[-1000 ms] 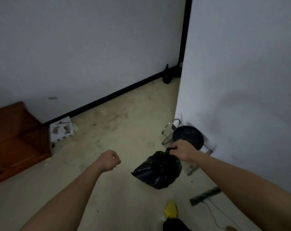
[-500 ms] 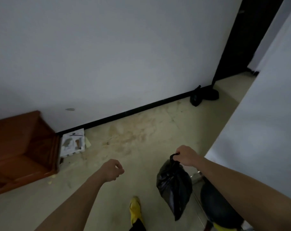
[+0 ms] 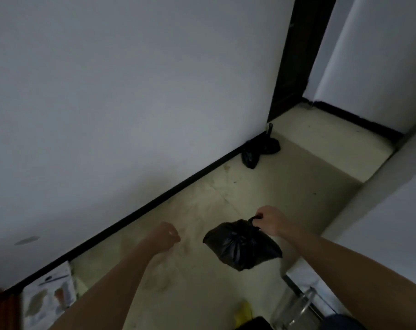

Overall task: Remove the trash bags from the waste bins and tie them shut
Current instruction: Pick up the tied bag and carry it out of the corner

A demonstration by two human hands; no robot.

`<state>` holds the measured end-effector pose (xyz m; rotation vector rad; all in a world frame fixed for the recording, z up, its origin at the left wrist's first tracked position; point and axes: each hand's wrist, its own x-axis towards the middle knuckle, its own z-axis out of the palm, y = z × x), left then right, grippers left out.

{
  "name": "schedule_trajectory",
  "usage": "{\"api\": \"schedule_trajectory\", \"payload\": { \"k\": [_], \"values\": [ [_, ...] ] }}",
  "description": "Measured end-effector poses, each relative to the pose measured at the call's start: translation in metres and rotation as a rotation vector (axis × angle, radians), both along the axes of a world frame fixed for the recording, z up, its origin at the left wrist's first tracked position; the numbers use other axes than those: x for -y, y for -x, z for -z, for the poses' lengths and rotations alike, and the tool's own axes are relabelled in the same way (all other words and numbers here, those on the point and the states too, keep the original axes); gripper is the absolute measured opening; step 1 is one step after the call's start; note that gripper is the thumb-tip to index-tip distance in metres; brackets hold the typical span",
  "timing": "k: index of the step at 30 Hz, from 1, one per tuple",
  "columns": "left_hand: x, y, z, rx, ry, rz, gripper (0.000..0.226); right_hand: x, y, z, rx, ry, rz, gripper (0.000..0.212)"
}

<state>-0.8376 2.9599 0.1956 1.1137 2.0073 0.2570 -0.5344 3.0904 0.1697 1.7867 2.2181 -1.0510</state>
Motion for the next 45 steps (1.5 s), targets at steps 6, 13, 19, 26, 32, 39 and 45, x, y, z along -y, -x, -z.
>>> {"api": "schedule_trajectory", "payload": {
  "k": [6,13,19,26,32,39,45],
  "values": [
    [-0.163,0.012,0.018,0.054,0.049,0.033,0.020,-0.149,0.033,0.029,-0.034,0.020,0.024,0.026],
    [-0.341,0.019,0.021,-0.011,0.070,0.097,0.009,-0.301,0.049,0.046,0.059,0.046,-0.115,0.039],
    [-0.462,0.014,0.031,0.050,0.111,0.121,0.008,-0.426,0.054,0.038,0.157,-0.026,-0.124,0.041],
    [-0.621,0.035,0.068,0.069,0.122,0.137,0.011,-0.577,0.061,0.067,0.314,-0.125,-0.289,0.022],
    [-0.753,0.042,0.097,0.095,0.165,0.179,0.016,-0.700,0.084,0.096,0.356,-0.136,-0.351,0.028],
    [-0.838,0.035,0.127,0.118,0.236,0.101,0.006,-0.811,0.097,0.133,0.338,-0.124,-0.437,0.015],
    [-0.895,0.016,0.204,0.120,0.296,-0.115,0.006,-0.914,0.121,0.213,0.325,-0.067,-0.666,0.013]
  ]
}}
